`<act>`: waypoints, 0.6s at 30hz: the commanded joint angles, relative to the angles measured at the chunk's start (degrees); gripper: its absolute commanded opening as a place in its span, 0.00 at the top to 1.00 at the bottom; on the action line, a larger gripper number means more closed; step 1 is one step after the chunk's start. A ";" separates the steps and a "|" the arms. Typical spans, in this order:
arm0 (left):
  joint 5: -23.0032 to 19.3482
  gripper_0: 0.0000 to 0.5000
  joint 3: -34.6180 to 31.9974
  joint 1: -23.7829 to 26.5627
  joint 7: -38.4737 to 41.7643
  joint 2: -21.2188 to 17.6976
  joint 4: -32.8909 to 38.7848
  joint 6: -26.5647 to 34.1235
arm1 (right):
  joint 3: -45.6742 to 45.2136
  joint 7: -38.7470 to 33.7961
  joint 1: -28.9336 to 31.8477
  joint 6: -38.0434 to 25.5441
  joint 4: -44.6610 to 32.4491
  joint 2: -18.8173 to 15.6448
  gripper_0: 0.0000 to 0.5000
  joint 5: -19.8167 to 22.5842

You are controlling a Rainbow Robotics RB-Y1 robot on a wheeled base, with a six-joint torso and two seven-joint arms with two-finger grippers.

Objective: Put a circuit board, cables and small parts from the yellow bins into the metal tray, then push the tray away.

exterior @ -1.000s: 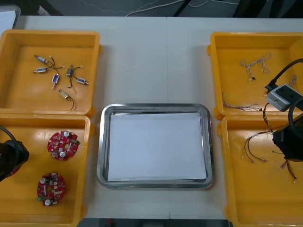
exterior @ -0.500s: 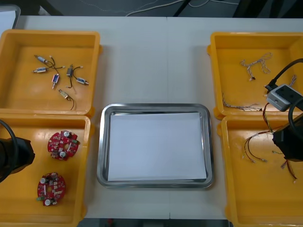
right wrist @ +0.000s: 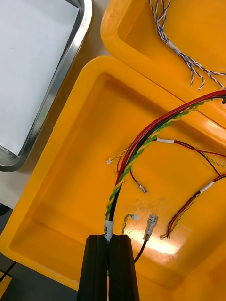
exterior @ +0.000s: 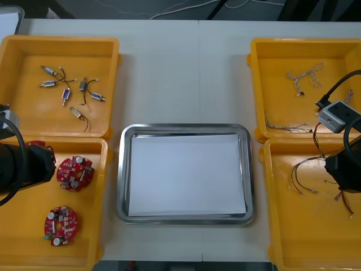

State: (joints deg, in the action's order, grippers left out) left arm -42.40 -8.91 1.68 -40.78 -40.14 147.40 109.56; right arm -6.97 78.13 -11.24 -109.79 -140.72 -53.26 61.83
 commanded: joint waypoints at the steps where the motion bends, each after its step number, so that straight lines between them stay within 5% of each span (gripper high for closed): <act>1: -0.23 1.00 6.63 6.94 5.53 -3.01 2.02 0.44 | 0.73 1.41 -0.89 -0.21 -1.48 -2.02 1.00 -0.31; 18: 3.37 1.00 25.88 19.07 18.28 -3.19 -0.01 0.44 | 0.73 1.41 -0.89 -0.21 -1.48 -2.02 1.00 -0.31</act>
State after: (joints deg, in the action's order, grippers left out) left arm -40.22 14.19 18.03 -19.38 -41.45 147.26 109.62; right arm -6.96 78.13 -11.24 -109.80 -140.74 -53.27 61.83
